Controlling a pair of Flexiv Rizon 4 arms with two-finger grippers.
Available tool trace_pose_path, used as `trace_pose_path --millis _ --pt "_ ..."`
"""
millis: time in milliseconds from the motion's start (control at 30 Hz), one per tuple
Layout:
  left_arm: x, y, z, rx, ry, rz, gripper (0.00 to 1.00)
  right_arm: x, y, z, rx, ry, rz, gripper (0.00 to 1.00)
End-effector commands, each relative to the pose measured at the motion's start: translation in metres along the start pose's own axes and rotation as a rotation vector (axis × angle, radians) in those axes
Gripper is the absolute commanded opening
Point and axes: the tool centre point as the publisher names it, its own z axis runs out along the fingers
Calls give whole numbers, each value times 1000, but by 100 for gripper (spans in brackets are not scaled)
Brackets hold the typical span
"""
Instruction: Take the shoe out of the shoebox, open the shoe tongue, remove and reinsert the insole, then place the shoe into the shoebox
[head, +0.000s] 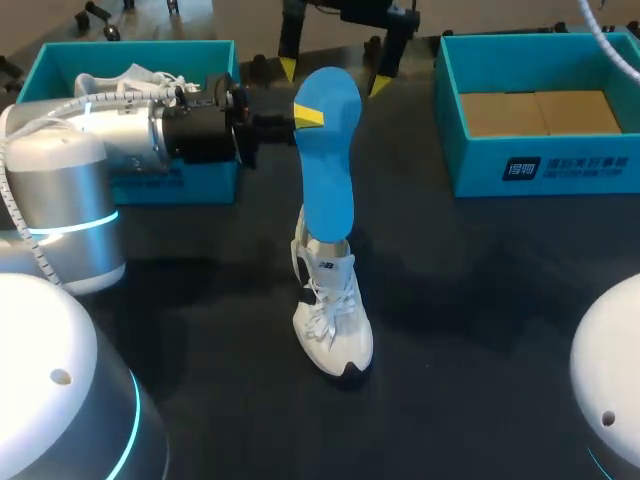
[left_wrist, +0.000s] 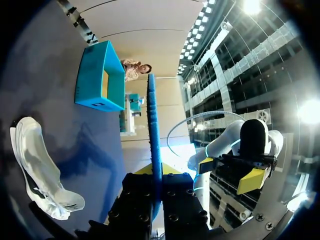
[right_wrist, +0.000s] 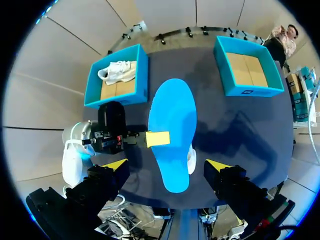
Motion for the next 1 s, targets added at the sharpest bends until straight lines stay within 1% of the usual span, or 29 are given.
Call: trace_pose_path --millis 33,200,467,667,1000 --pt "-1 -1 1 -1 1 0 0 10 6 0 14 -70 -10 100" --pt "-1 -1 1 -1 1 0 0 13 6 0 24 -90 -17 100" --pt "-1 -1 1 -1 1 0 0 17 4 0 16 -111 -28 100" --pt "-1 -1 1 -1 1 0 0 17 3 -1 1 -117 -17 100" --pt "-1 -1 1 -1 1 0 0 17 3 -1 1 -117 -17 100"
